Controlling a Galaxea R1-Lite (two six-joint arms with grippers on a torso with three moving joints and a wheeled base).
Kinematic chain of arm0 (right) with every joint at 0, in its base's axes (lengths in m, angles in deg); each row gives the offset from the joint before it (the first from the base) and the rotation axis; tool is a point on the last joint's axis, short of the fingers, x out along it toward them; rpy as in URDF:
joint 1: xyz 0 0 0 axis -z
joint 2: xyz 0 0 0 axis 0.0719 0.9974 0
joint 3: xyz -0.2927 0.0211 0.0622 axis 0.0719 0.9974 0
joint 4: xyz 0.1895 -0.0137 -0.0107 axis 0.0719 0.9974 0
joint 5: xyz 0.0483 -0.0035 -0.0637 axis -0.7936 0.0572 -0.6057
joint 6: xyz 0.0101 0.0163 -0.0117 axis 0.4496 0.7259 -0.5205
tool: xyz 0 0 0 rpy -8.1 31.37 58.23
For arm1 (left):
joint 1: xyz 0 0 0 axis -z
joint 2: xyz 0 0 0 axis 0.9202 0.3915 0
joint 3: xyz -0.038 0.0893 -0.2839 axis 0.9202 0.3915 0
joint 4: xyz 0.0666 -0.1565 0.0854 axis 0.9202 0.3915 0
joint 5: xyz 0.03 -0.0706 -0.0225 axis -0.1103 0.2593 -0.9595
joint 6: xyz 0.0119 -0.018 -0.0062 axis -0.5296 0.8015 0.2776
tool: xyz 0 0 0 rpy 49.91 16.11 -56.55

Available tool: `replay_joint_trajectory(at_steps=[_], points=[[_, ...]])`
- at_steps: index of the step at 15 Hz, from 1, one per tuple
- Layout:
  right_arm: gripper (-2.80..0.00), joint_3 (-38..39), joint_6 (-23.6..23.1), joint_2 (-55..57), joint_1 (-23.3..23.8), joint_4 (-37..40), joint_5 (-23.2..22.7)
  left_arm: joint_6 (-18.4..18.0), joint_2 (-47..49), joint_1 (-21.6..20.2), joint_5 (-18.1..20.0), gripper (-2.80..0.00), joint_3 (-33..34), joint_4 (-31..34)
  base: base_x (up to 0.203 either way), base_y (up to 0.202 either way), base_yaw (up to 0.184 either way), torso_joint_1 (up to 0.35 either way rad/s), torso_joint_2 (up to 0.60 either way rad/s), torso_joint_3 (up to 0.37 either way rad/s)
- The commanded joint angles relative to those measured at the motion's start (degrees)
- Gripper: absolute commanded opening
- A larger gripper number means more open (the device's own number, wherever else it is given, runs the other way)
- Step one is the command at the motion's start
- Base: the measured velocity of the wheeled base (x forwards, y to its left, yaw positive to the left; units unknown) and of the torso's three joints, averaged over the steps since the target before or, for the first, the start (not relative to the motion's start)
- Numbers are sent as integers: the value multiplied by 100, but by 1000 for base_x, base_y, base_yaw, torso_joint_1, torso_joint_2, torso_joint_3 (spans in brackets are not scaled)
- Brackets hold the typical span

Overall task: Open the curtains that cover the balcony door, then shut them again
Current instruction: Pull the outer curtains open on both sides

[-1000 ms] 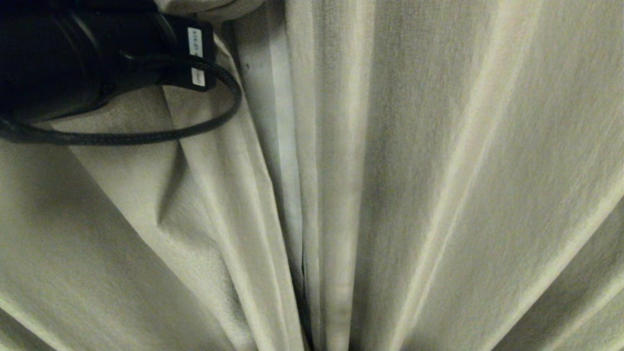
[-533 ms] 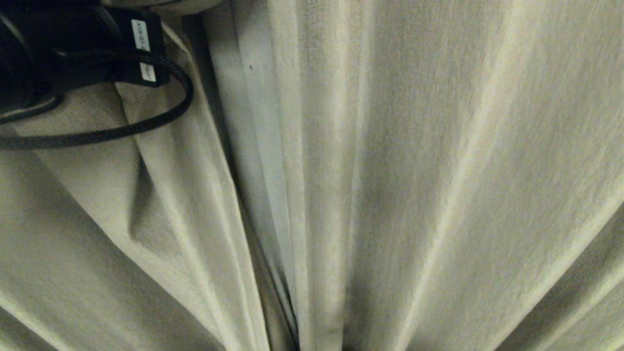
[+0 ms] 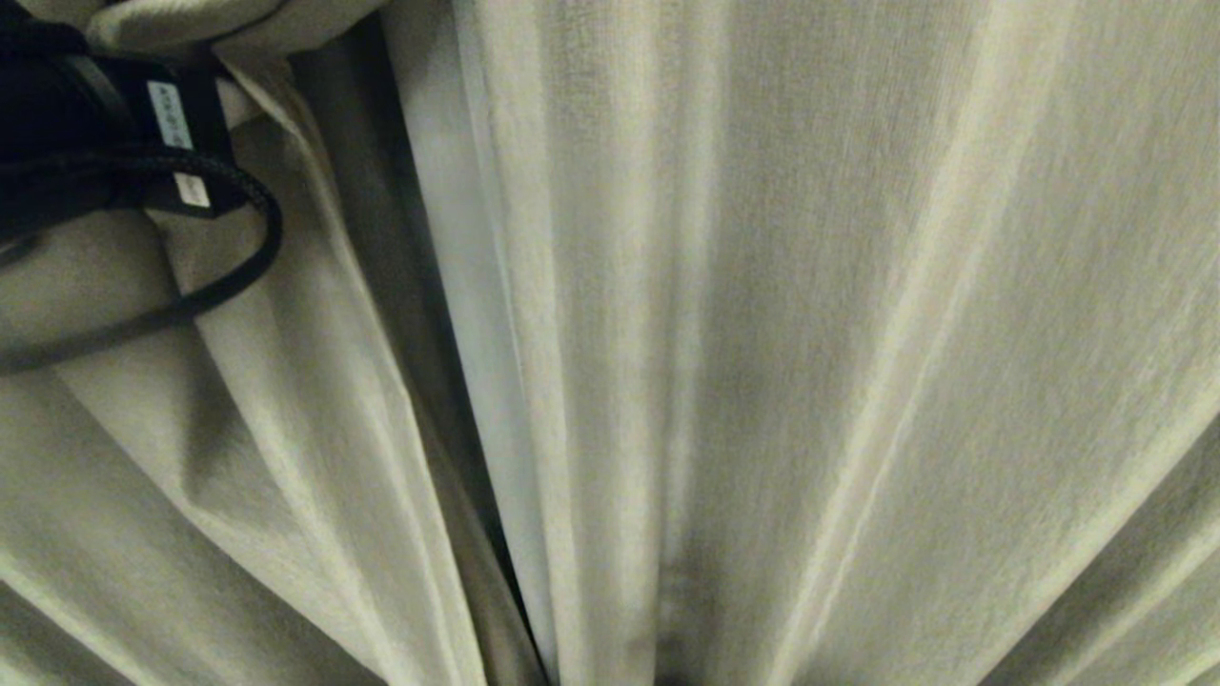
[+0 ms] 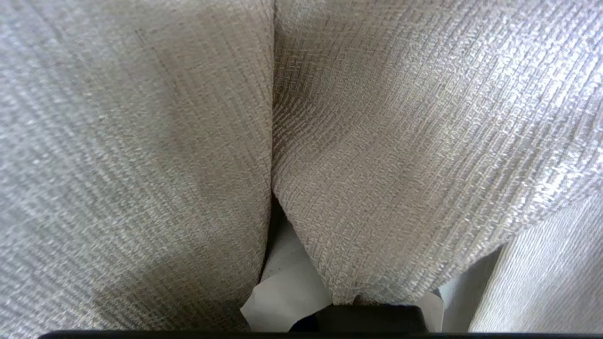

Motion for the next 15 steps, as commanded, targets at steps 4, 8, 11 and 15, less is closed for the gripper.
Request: replay_joint_trajectory(at_steps=[4,8,11,15], points=[[-280,1,0,-2,0,-2,0,-127,-311,-399,-10,-280,35,-113,0,0,0,0,0,0],[-280,1,0,-2,0,-2,0,-103,-808,-1280,30,-280,42,-115,0,0,0,0,0,0],[-280,1,0,-2,0,-2,0,-58,-968,-1828,54,-280,34,-114,0,0,0,0,0,0],[-280,1,0,-2,9,-2,0,166,-1030,-2565,326,-280,51,-97,0,0,0,0,0,0]])
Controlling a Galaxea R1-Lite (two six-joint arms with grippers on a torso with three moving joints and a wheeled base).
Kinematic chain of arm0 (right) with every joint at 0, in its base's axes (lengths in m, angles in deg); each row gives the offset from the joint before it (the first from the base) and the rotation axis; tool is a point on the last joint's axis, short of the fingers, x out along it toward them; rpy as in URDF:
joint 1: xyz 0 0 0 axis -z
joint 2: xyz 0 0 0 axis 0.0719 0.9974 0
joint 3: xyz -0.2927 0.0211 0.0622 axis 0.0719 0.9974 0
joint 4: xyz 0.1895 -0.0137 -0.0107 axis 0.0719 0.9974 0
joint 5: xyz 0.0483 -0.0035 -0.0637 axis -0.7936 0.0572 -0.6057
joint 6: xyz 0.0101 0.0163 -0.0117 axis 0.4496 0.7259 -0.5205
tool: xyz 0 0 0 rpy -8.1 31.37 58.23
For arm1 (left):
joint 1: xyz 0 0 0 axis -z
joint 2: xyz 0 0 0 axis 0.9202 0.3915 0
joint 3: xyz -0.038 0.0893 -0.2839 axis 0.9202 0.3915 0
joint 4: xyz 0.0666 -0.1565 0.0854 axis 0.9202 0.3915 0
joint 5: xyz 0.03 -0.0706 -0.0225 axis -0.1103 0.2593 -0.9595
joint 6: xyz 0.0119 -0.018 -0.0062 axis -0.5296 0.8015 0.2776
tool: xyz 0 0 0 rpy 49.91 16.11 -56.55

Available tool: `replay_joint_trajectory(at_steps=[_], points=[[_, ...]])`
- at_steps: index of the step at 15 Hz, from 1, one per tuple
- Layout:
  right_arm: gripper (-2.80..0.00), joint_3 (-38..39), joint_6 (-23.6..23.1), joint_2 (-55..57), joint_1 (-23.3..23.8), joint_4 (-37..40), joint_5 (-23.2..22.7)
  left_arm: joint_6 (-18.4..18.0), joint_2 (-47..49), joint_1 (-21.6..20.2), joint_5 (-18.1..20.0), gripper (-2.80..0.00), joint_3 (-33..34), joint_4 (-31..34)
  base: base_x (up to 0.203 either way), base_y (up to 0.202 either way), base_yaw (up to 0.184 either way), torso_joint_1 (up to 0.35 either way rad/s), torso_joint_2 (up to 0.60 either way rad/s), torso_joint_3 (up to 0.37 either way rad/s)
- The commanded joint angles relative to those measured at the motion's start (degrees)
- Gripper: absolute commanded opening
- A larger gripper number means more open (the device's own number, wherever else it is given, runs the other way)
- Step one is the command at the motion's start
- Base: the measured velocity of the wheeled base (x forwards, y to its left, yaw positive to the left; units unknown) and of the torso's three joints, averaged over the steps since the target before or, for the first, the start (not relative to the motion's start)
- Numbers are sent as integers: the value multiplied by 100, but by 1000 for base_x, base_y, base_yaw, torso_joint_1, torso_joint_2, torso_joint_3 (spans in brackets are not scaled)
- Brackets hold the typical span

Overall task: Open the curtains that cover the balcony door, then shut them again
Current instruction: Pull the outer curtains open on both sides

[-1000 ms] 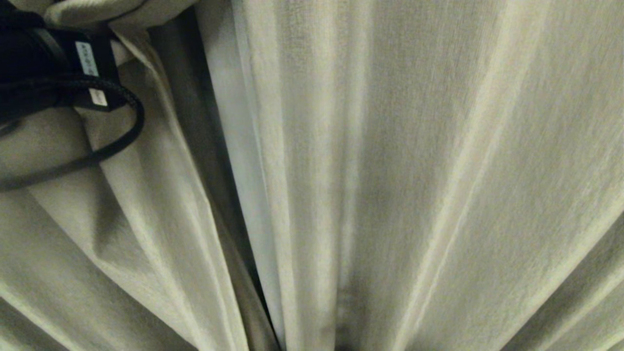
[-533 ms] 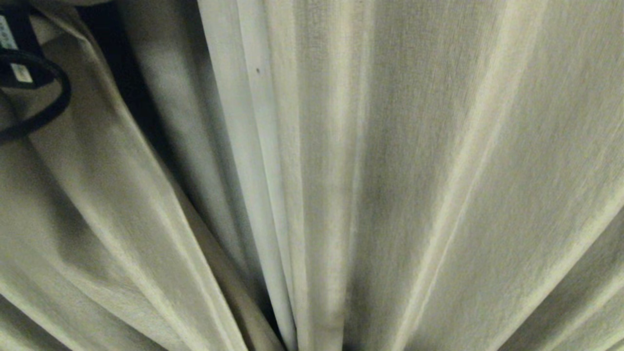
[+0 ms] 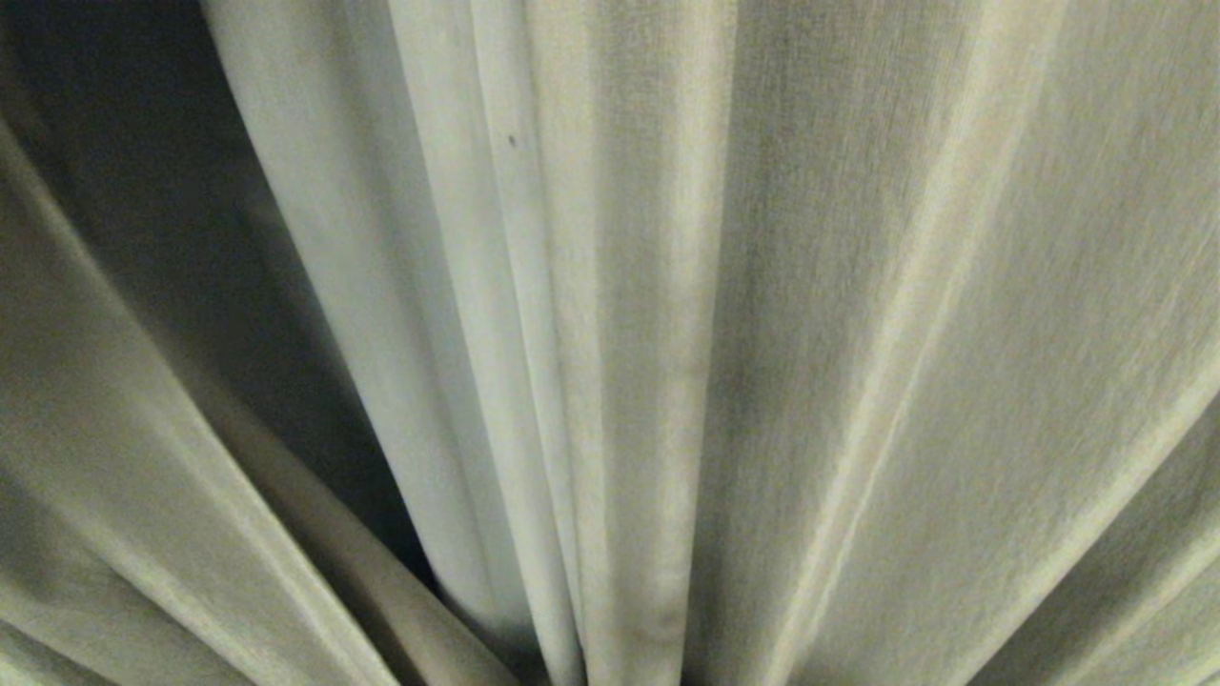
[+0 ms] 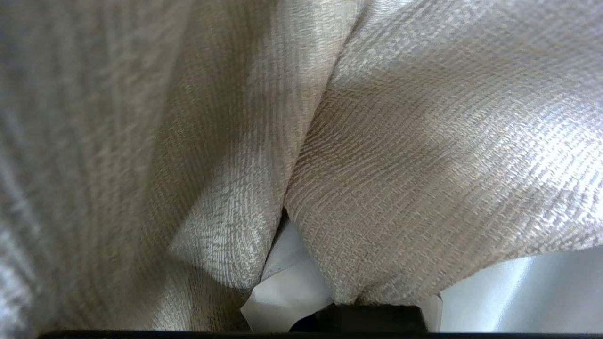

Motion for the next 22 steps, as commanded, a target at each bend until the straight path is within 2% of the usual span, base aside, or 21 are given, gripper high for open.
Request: replay_joint_trajectory(at_steps=[1,4,7,9,11,13,17,18,20,22], points=[[-280,1,0,-2,1,-2,0,19,-28,-325,-11,-280,20,-1,0,0,0,0,0,0],[-280,1,0,-2,1,-2,0,30,-36,-639,-10,-280,199,-13,0,0,0,0,0,0],[-280,1,0,-2,-7,-2,0,296,-48,-711,-10,-280,270,1,0,0,0,0,0,0],[-280,1,0,-2,-7,-2,0,644,-95,-795,-7,-280,344,3,0,0,0,0,0,0],[-280,1,0,-2,1,-2,0,1041,-90,-1079,74,-280,447,3,0,0,0,0,0,0],[-280,1,0,-2,1,-2,0,1331,-97,-1556,484,-280,549,3,0,0,0,0,0,0],[-280,1,0,-2,1,-2,0,1944,-54,-2653,1737,-280,620,2,0,0,0,0,0,0],[-280,1,0,-2,0,-2,0,2145,6,-2815,1887,-280,622,-4,0,0,0,0,0,0],[-280,1,0,-2,-6,-2,0,2392,110,-2911,1950,-280,615,-23,0,0,0,0,0,0],[-280,1,0,-2,-6,-2,0,2495,222,-2918,1950,-280,561,-35,0,0,0,0,0,0]])
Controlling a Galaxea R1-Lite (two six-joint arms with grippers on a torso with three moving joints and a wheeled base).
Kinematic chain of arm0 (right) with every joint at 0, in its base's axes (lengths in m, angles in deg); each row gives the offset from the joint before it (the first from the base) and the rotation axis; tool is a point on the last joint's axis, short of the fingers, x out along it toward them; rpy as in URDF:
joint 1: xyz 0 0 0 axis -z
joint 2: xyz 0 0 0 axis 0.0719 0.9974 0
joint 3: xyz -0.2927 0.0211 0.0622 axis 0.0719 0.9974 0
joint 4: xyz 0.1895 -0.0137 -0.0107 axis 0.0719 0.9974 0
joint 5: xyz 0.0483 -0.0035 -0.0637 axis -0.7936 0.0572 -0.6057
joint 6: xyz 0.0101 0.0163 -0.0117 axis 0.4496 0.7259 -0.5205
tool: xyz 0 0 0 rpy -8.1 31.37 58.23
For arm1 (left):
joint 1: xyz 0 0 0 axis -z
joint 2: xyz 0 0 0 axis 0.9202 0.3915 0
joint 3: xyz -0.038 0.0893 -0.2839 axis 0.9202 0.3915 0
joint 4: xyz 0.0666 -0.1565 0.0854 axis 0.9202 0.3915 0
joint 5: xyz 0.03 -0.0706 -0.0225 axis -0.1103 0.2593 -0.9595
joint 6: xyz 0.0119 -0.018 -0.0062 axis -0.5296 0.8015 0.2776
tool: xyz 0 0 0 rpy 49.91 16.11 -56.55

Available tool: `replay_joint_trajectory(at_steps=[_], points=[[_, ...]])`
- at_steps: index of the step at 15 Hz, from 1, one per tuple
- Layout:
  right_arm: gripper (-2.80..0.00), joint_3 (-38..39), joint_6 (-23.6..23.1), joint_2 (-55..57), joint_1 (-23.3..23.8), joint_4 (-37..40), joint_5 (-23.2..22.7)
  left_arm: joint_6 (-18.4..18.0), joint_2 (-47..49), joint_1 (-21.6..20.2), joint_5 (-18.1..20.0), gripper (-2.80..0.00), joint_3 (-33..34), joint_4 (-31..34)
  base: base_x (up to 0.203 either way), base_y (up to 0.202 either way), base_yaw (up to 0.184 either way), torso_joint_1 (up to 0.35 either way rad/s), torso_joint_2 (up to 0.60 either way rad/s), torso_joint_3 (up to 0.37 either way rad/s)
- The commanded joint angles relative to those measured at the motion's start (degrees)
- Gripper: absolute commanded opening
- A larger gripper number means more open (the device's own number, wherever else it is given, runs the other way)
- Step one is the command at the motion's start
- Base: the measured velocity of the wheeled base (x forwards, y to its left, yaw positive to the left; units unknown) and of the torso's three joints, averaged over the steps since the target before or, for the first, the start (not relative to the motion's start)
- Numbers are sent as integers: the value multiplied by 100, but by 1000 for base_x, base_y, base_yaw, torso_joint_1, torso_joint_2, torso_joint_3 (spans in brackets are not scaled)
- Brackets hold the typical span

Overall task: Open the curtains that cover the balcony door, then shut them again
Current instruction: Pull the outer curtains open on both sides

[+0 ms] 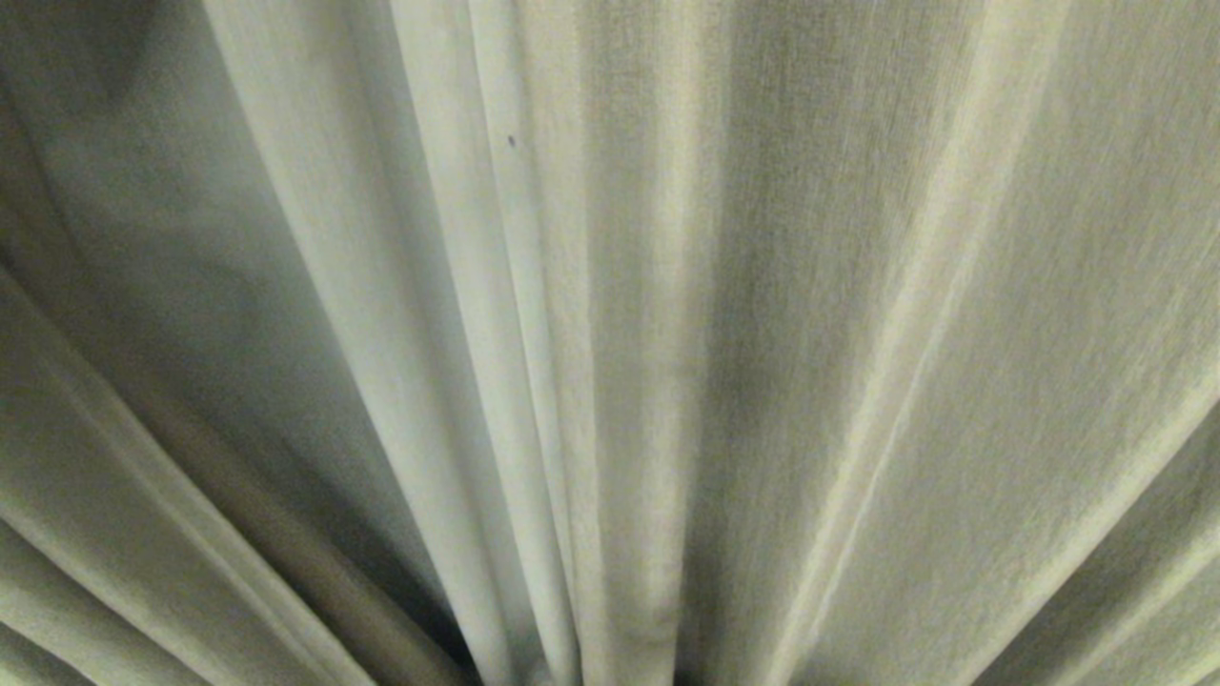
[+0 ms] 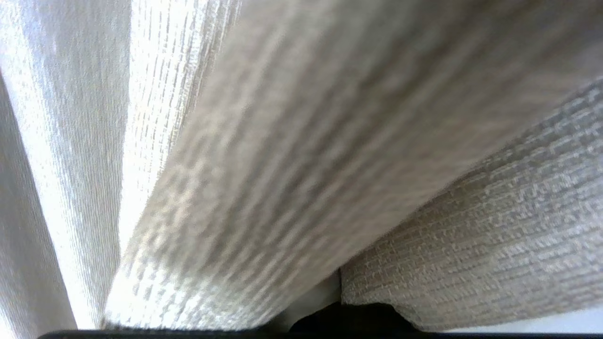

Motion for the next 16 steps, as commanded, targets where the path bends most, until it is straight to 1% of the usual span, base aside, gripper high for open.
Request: replay_joint_trajectory(at_steps=[1,4,7,8,11,12,16], points=[[-280,1,0,-2,1,-2,-2,59,211,-32,-13,-280,-57,-45,0,0,0,0,0,0],[-280,1,0,-2,-7,-2,-2,115,420,-293,-6,-280,-151,-256,0,0,0,0,0,0],[-280,1,0,-2,0,-2,-2,150,861,-671,15,-280,-510,-578,0,0,0,0,0,0],[-280,1,0,-2,1,-2,-2,150,1012,-866,122,-280,-696,-639,0,0,0,0,0,0],[-280,1,0,-2,-4,-2,-2,98,1425,-1577,852,-280,-1295,-681,0,0,0,0,0,0],[-280,1,0,-2,-7,-2,-2,87,1588,-1726,975,-280,-1433,-733,0,0,0,0,0,0],[-280,1,0,-2,1,-2,-2,98,2037,-2118,1067,-280,-1512,-1300,0,0,0,0,0,0]])
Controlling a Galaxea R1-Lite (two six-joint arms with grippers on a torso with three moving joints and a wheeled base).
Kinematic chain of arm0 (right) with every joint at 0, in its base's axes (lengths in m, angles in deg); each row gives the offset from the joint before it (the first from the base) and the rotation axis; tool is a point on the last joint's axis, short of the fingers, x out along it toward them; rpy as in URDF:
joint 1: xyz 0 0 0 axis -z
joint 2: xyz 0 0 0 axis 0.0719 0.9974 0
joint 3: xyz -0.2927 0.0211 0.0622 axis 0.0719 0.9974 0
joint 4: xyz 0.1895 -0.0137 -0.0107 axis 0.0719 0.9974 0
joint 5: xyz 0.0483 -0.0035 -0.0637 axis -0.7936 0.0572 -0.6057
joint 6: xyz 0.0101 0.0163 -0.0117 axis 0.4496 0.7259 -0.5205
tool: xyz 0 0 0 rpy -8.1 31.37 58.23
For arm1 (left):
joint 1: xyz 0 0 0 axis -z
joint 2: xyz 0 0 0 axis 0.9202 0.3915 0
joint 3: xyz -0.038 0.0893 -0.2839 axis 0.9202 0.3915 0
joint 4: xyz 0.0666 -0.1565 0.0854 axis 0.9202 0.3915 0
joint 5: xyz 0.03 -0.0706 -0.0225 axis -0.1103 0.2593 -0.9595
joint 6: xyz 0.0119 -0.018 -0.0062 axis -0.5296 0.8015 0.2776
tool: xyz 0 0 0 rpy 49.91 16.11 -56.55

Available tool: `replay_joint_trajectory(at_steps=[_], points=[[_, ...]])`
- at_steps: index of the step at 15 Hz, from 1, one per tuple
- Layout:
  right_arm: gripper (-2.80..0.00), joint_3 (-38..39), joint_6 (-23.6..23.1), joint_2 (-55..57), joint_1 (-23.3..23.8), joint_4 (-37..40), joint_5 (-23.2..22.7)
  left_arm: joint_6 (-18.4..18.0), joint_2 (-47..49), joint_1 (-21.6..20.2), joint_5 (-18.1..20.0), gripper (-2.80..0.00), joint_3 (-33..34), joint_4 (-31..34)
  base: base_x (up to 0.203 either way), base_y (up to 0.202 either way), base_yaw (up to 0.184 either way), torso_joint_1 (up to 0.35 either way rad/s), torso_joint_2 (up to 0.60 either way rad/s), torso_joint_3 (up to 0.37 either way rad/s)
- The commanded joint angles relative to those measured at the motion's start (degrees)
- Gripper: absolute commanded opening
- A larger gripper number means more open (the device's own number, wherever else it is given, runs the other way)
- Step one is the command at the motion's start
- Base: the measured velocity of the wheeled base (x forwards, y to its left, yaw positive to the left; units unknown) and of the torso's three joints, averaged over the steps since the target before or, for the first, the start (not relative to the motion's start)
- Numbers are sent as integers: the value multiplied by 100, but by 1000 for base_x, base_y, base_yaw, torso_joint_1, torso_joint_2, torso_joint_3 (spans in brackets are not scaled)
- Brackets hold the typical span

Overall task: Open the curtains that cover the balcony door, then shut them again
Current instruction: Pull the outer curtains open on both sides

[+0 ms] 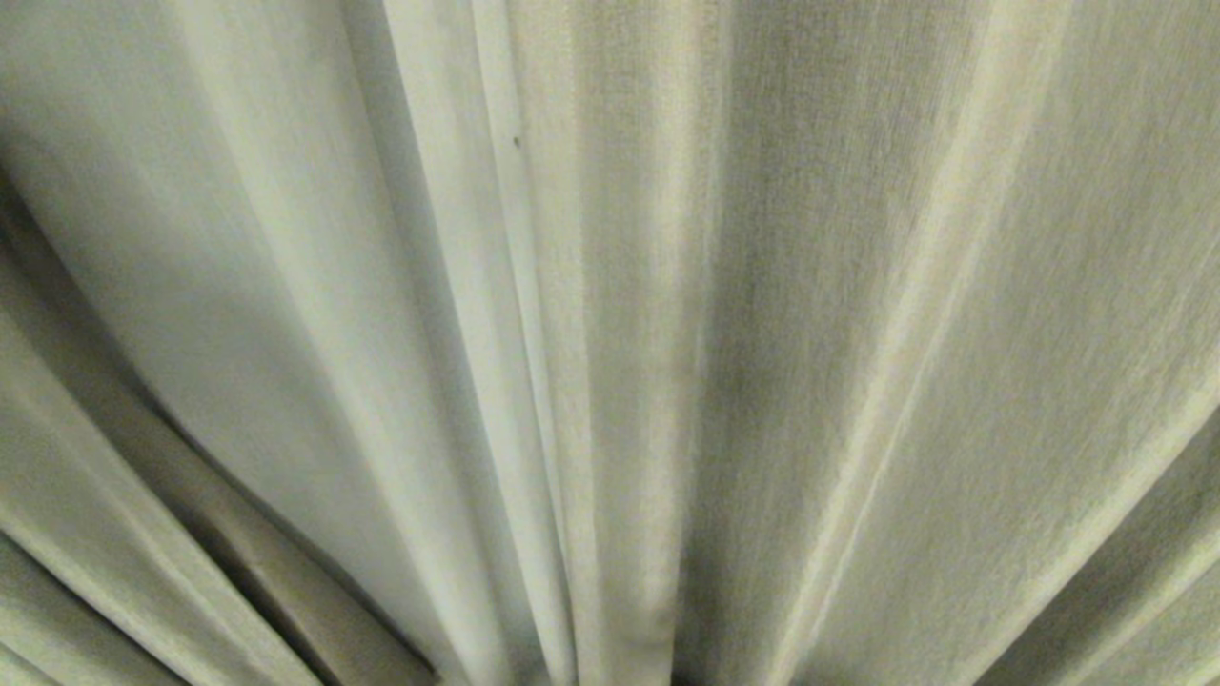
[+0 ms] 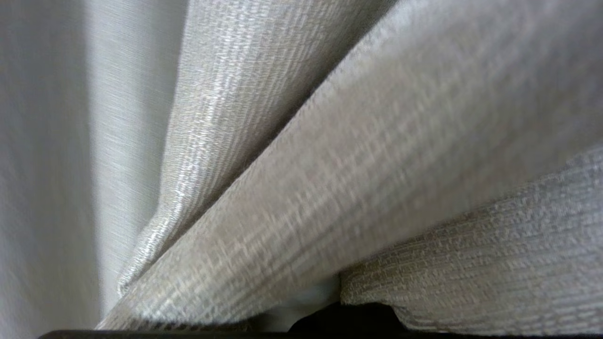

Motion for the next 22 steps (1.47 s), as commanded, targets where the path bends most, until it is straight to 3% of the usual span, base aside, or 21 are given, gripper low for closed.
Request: replay_joint_trajectory(at_steps=[1,4,12,22], points=[[-280,1,0,-2,1,-2,0,14,313,-202,-2,-280,-32,-84,0,0,0,0,0,0],[-280,1,0,-2,-7,-2,0,29,445,-435,34,-280,-41,-131,0,0,0,0,0,0],[-280,1,0,-2,-7,-2,0,74,711,-1433,848,-280,-56,-310,0,0,0,0,0,0],[-280,1,0,-2,-7,-2,0,189,1032,-1905,1010,-280,-40,-541,0,0,0,0,0,0]])
